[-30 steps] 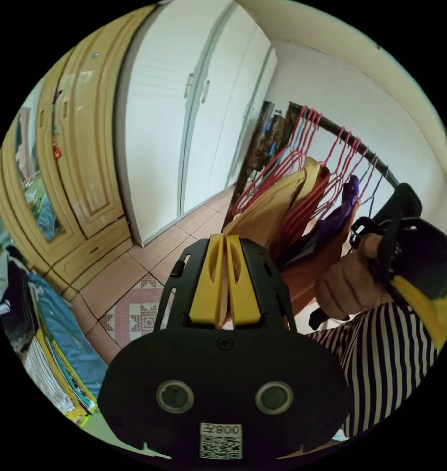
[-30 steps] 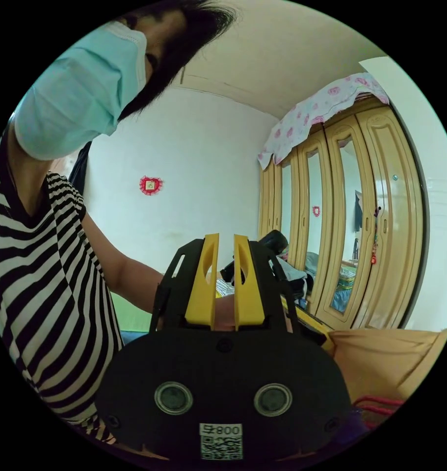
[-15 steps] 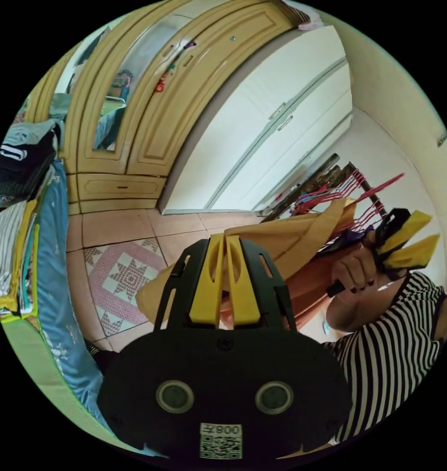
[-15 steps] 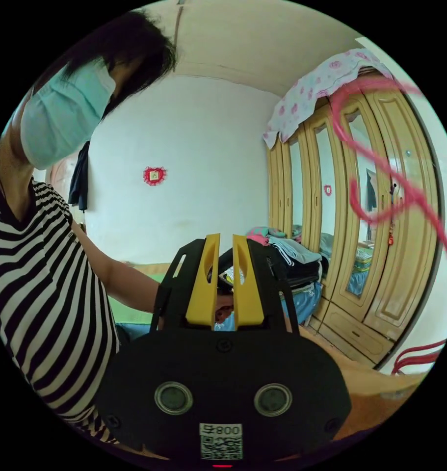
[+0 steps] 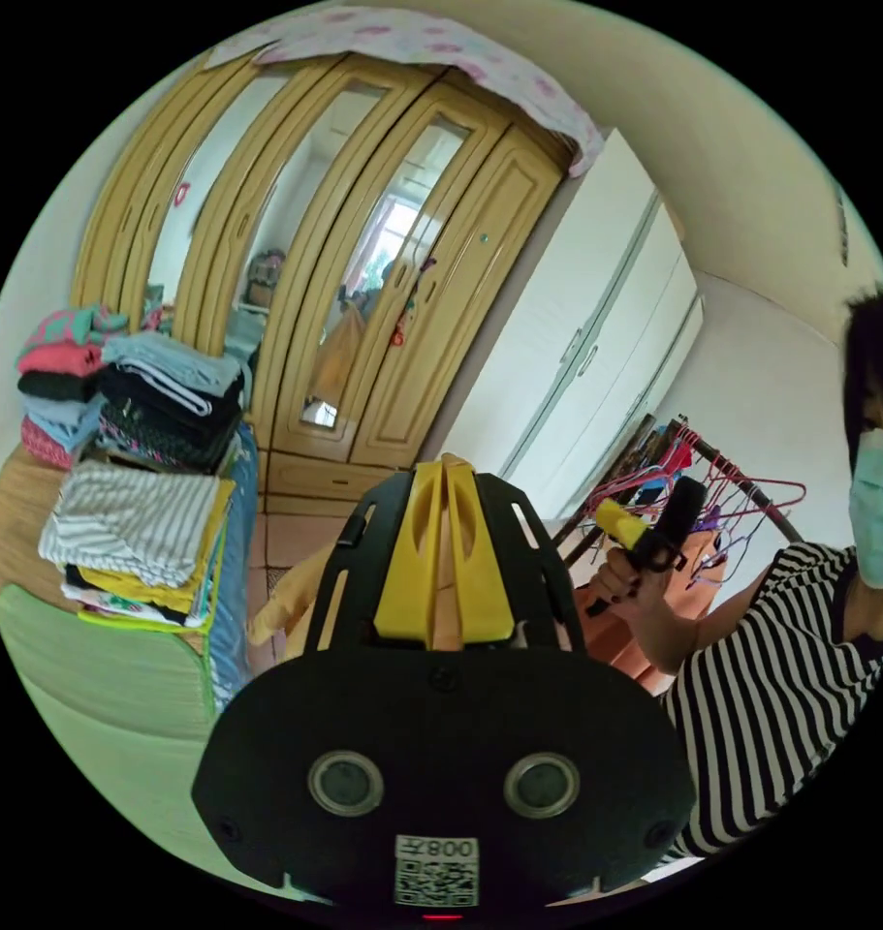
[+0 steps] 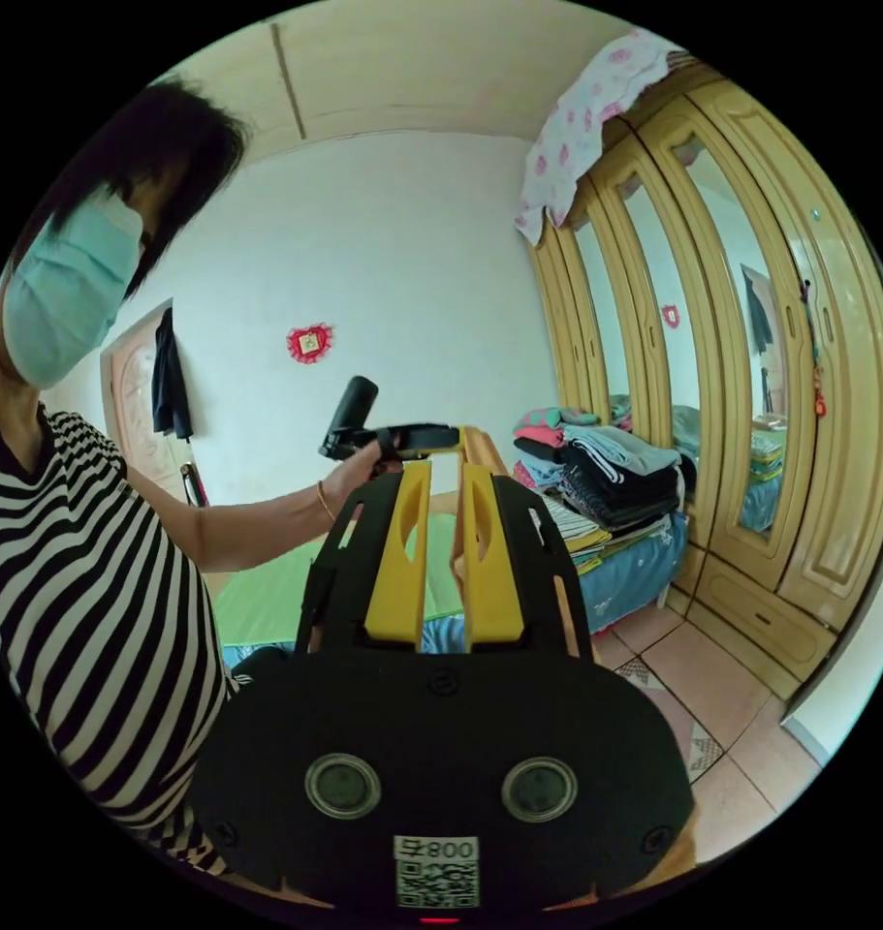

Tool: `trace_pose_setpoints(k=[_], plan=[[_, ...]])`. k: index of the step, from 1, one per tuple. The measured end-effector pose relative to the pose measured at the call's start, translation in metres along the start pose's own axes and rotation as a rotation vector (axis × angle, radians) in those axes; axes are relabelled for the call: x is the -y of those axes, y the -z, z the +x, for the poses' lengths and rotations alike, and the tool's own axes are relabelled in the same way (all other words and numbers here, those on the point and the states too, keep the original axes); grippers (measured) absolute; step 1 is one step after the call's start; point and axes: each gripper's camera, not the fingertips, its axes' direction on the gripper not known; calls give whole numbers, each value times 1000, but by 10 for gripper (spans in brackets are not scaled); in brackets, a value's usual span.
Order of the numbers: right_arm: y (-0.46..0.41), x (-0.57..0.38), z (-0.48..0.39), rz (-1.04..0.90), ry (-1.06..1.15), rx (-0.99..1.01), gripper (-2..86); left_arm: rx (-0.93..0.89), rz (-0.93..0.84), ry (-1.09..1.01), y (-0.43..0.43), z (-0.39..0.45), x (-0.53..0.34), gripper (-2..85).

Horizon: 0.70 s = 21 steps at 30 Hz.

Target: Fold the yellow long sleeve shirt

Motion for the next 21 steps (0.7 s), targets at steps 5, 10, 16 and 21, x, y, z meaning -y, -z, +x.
trace_pose_setpoints(k=[5, 10, 16, 21], plan=[[-48, -27, 20, -55, -83, 28, 69, 90, 71, -56, 85, 11, -22, 2], [-105, -56, 26, -186, -114, 6, 74, 177, 104, -77, 149, 19, -49, 3], [-191, -97, 19, -347, -131, 54, 79, 291, 141, -95, 215, 37, -81, 3], [-256, -122, 0, -461, -132, 141, 85, 374, 183, -108, 265, 55, -110, 3]])
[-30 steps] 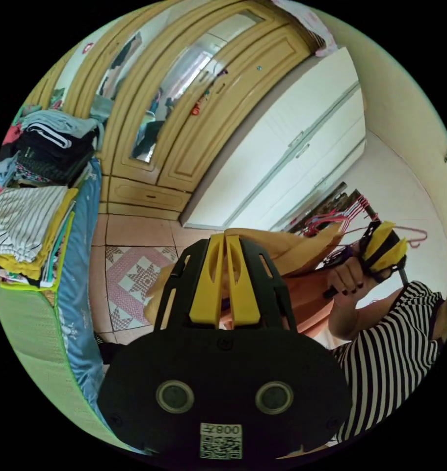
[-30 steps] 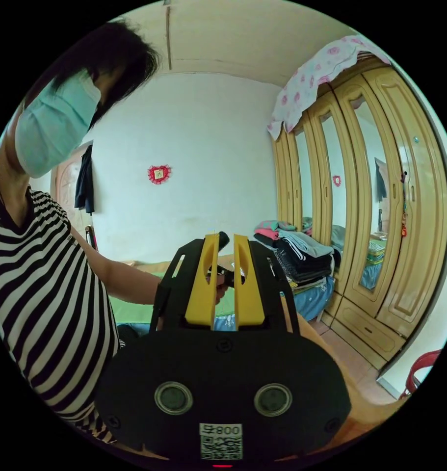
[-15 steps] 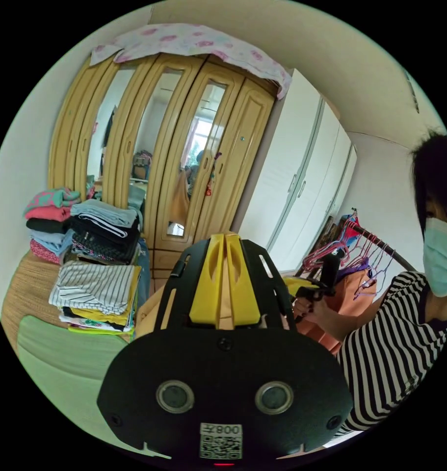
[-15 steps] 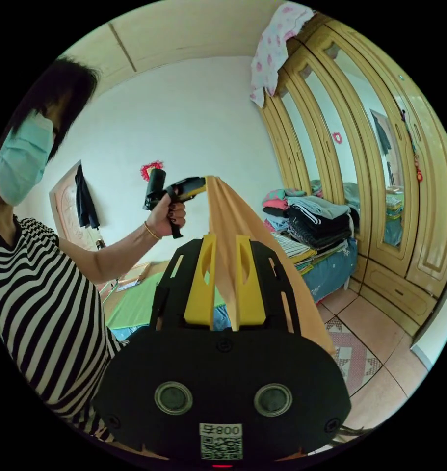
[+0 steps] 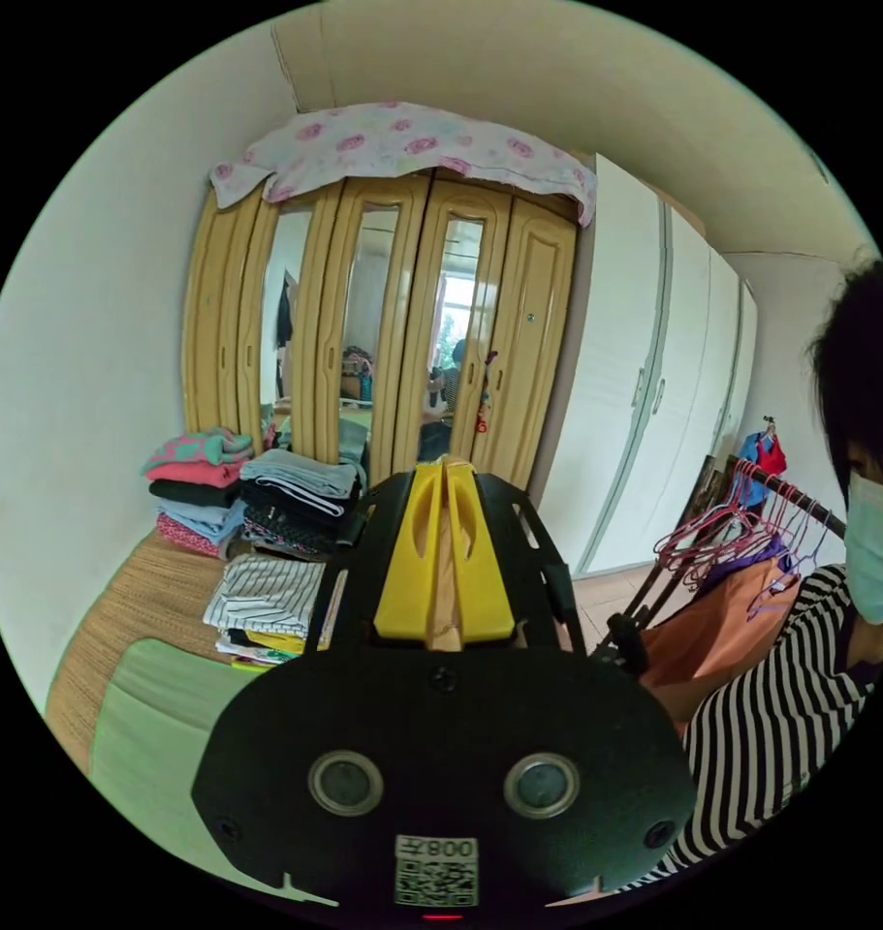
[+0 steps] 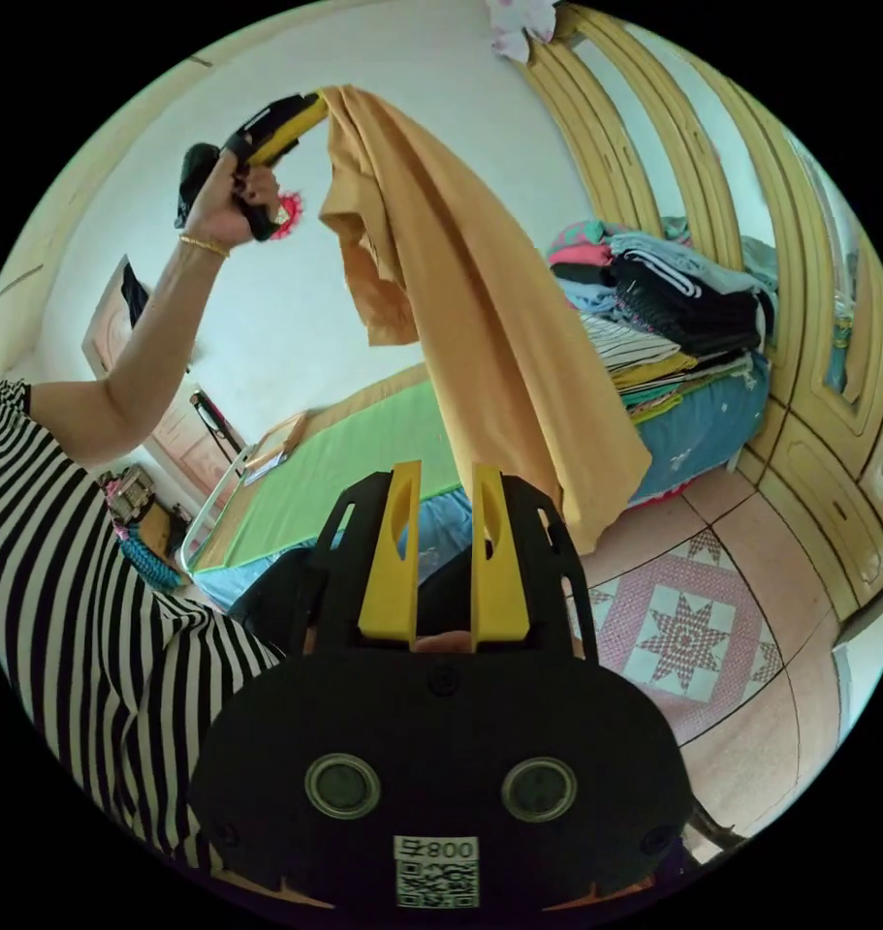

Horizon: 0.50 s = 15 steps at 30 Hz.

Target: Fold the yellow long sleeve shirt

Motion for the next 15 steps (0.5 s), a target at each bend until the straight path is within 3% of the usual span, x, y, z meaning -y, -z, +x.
trace_pose_setpoints(k=[5, 9, 15], plan=[[-57, 19, -44, -32, 138, 35, 83, 56, 15, -37, 52, 8, -19, 3], [-100, 37, -54, -58, 162, 118, 76, 69, 30, -42, 85, 11, -35, 3], [-145, 74, -60, -71, 171, 85, 61, 164, 36, -60, 153, 15, -60, 3]])
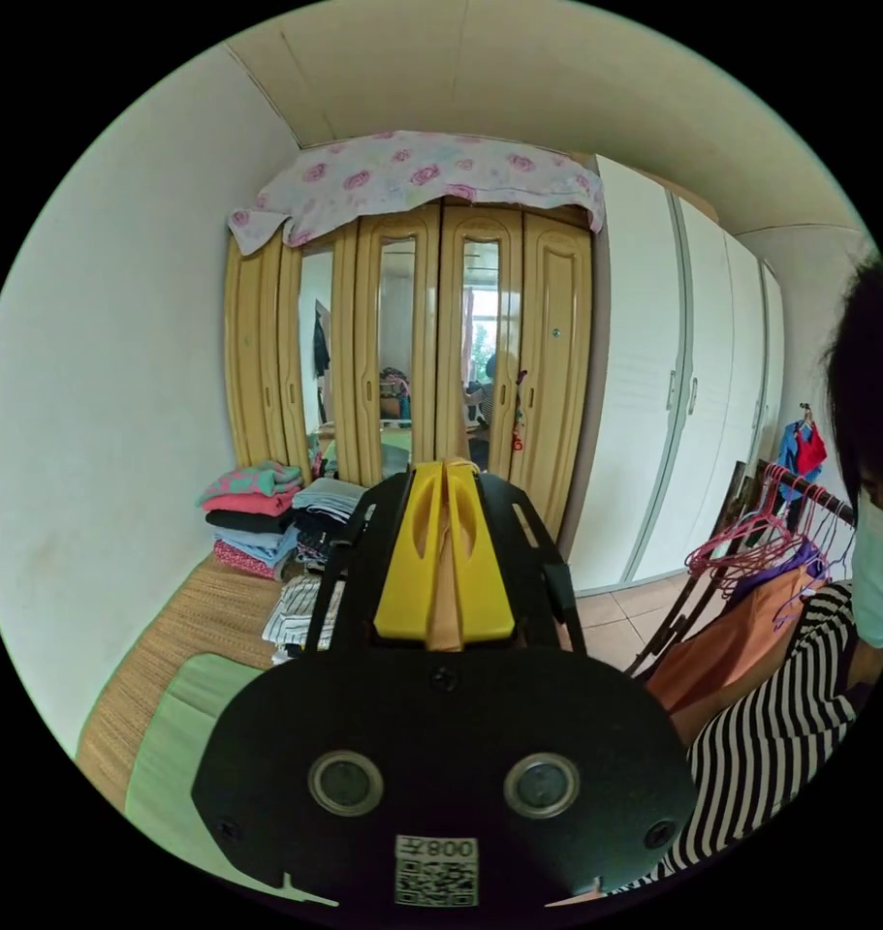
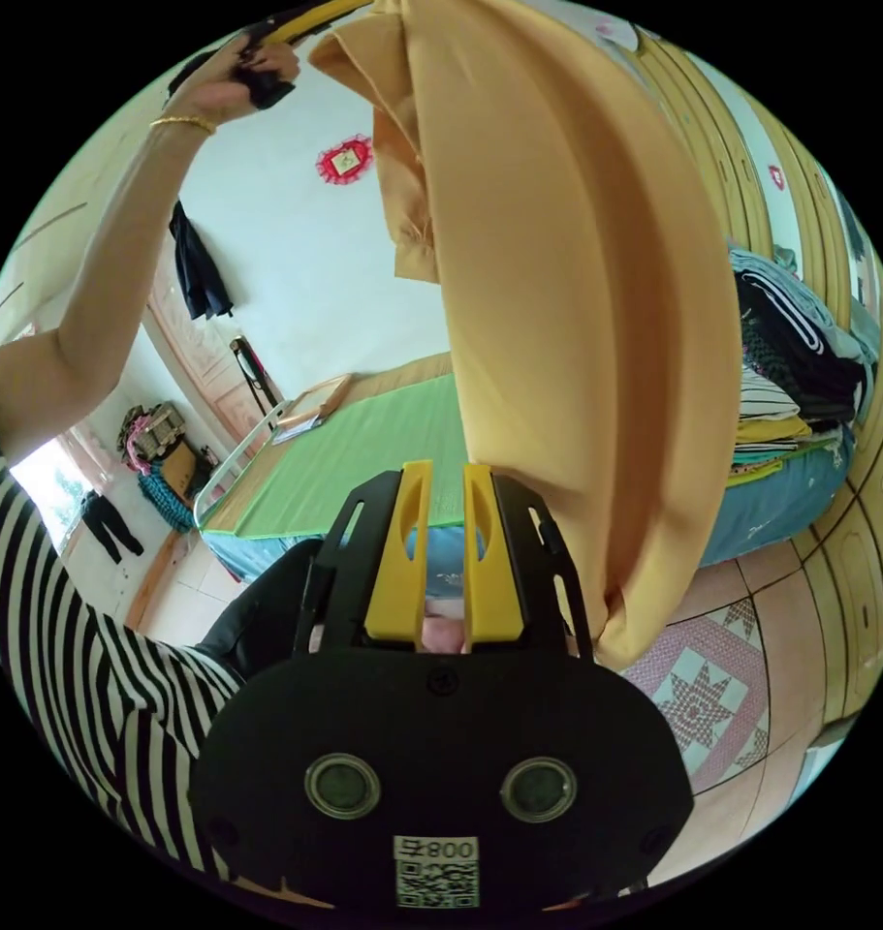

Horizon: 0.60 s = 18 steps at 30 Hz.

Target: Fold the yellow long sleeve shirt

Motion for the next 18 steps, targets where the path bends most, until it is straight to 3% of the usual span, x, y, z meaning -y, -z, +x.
trace_pose_setpoints(k=[4, 7, 14, 18], plan=[[14, 20, 11, 70, -22, -92, 49, 60, 39, 1, 65, -10, -14, 2], [23, 43, 24, 94, -37, -43, 50, 97, 71, -4, 111, -12, -21, 2], [24, 88, -76, 222, 185, -19, 88, 253, 53, -85, 200, 6, -35, 1], [9, 109, -108, 227, 243, -5, 66, 304, 49, -87, 246, 11, -47, 1]])
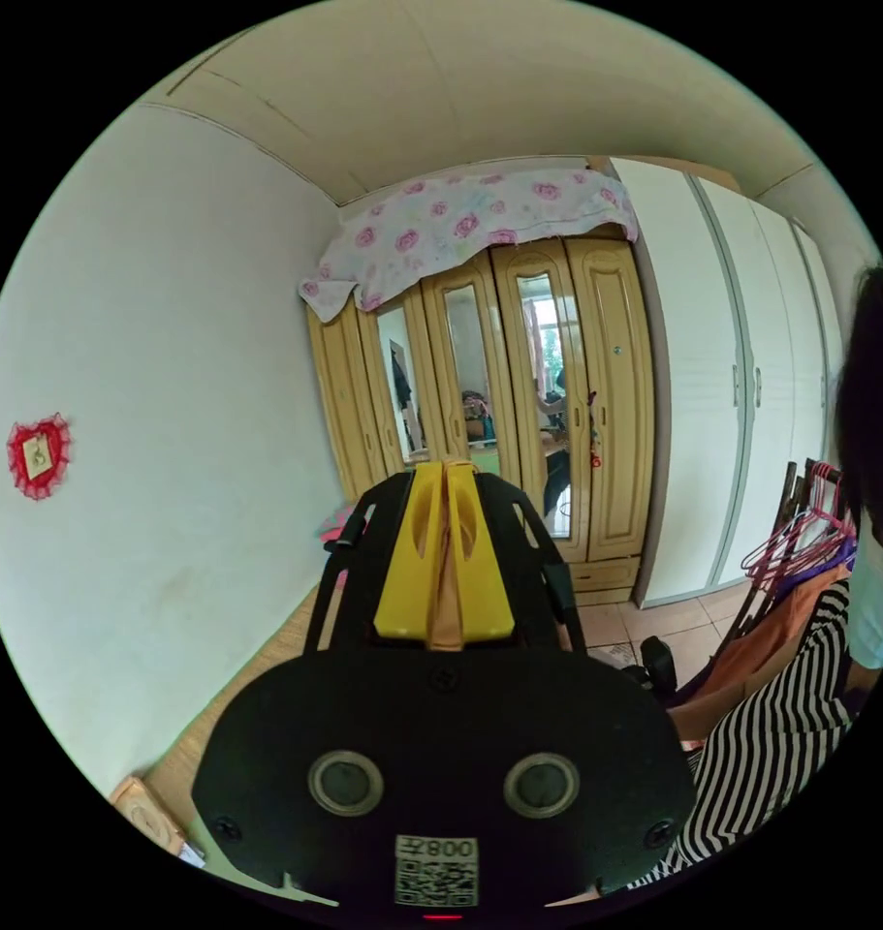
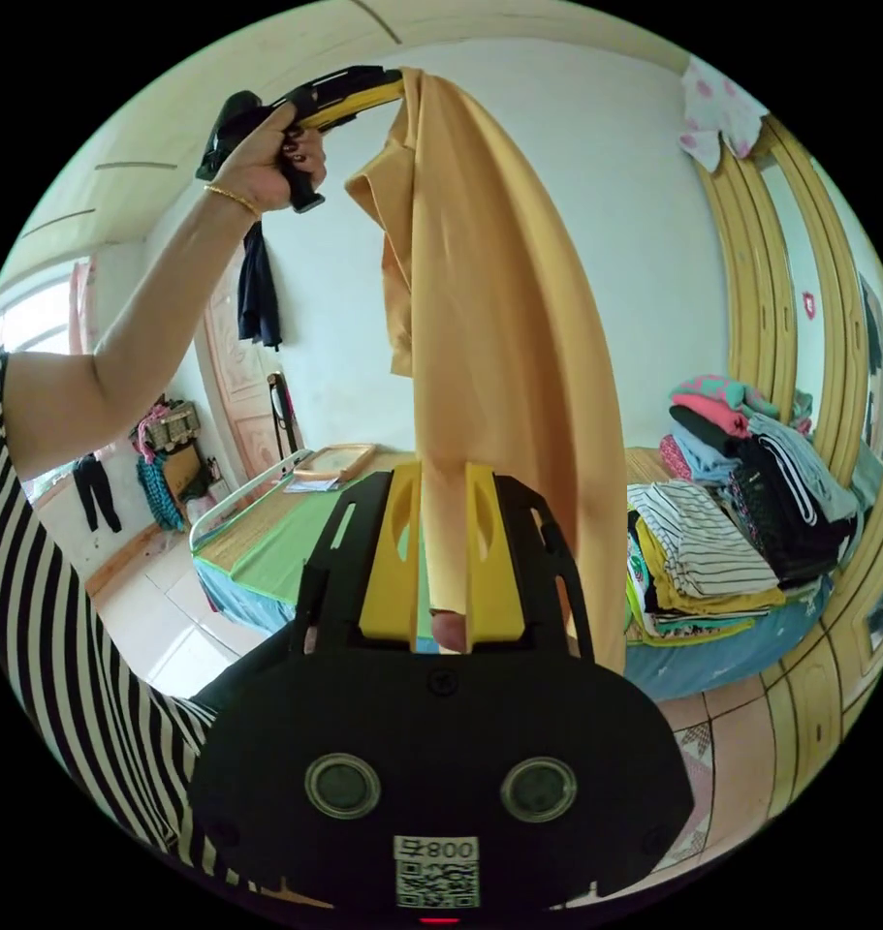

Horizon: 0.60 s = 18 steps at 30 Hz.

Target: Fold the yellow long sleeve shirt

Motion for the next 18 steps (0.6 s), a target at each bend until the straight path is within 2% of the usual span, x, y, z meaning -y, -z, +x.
trace_pose_setpoints(k=[2, 9, 12, 14, 18], plan=[[-10, 13, -8, -22, 27, 13, 23, 48, -1, 0, 36, -8, -9, 2], [-10, 55, -2, -26, 59, 140, 3, 175, 5, 27, 129, -31, -37, 1], [-4, 75, -21, 33, 103, 291, 2, 223, -26, 15, 148, -31, -43, 1], [-10, 87, -67, 45, 207, 394, 2, 261, -55, -15, 157, -25, -44, 1], [-45, 95, -151, -15, 396, 461, 1, 299, -78, -43, 169, -17, -47, 1]])
